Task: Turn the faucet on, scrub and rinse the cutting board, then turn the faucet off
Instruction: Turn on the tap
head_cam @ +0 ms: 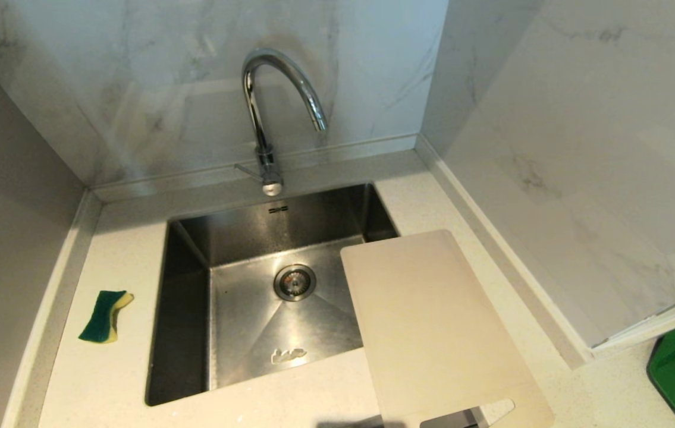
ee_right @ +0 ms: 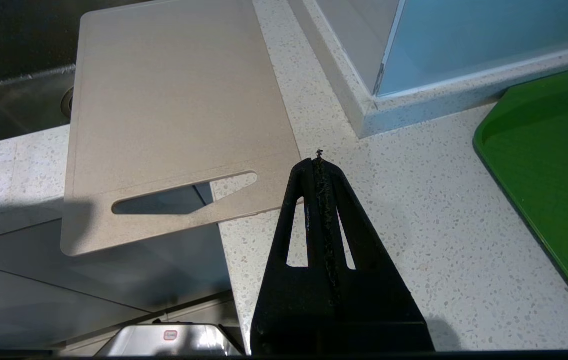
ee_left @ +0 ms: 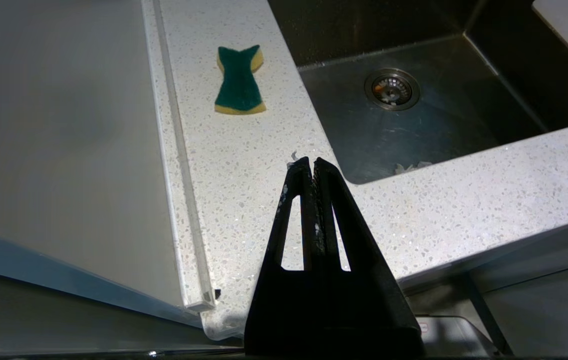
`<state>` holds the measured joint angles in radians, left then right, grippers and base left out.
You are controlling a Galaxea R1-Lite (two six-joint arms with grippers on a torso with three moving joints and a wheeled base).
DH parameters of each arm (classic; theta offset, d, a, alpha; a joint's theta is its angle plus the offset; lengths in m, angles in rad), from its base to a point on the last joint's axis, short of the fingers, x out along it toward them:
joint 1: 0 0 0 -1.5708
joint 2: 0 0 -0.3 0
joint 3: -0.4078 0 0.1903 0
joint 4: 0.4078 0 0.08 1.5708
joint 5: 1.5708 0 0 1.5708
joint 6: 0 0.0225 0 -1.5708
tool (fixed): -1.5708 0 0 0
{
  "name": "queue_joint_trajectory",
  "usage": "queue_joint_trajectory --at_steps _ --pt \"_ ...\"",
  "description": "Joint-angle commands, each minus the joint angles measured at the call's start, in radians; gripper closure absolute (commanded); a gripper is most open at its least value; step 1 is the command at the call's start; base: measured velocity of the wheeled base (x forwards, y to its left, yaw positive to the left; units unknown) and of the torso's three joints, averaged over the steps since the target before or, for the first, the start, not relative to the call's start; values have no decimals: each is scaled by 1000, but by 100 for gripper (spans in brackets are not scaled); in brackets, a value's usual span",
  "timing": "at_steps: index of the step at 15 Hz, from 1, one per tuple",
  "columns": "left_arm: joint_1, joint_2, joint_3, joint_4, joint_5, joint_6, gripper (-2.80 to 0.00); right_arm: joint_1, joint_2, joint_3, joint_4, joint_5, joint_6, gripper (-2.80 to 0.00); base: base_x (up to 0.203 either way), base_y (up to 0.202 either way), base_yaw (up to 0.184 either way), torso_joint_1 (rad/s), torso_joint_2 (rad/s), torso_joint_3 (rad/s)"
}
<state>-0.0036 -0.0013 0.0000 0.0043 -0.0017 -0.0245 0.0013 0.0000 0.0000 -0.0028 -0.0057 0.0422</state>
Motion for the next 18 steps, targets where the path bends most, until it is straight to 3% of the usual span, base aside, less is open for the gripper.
queue_joint_trajectory --at_steps 1,18 --pt "0 0 3 1 0 0 0 0 2 0 0 0 1 0 0 0 0 0 0 0" --pt "1 0 0 5 0 17 0 0 2 0 0 0 -1 0 0 0 0 0 0 0"
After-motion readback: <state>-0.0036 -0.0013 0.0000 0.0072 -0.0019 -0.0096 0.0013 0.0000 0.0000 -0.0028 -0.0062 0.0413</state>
